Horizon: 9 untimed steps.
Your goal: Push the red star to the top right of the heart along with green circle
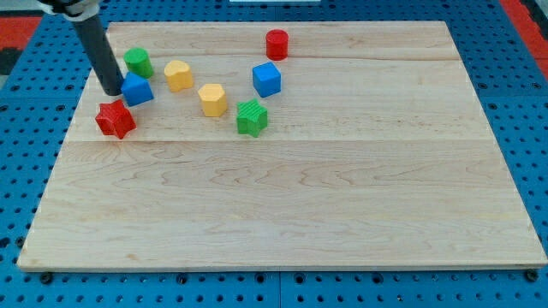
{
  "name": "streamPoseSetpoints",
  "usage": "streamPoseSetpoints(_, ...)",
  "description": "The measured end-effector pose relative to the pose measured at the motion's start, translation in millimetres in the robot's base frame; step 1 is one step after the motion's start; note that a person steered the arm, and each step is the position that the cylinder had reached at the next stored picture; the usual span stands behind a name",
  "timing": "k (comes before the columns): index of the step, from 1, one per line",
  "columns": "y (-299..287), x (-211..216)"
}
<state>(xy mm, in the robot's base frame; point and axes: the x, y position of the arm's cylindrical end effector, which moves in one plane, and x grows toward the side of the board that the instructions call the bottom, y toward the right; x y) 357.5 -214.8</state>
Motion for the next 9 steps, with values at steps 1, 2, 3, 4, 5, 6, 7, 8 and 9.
streamPoseSetpoints(1,79.0,28.1)
streamPoseSetpoints(2,59.9,76.0)
streamPoseSetpoints(3,-5.9,92.6)
streamPoseSetpoints(4,2.1,44.0)
streamPoseSetpoints(5,4.2,-18.2)
streamPoseSetpoints(6,5.6,-31.0)
streamPoseSetpoints(7,11.6,22.1)
streamPoseSetpoints(8,-31.5,-5.0)
streamPoseSetpoints(9,-15.3,-42.6)
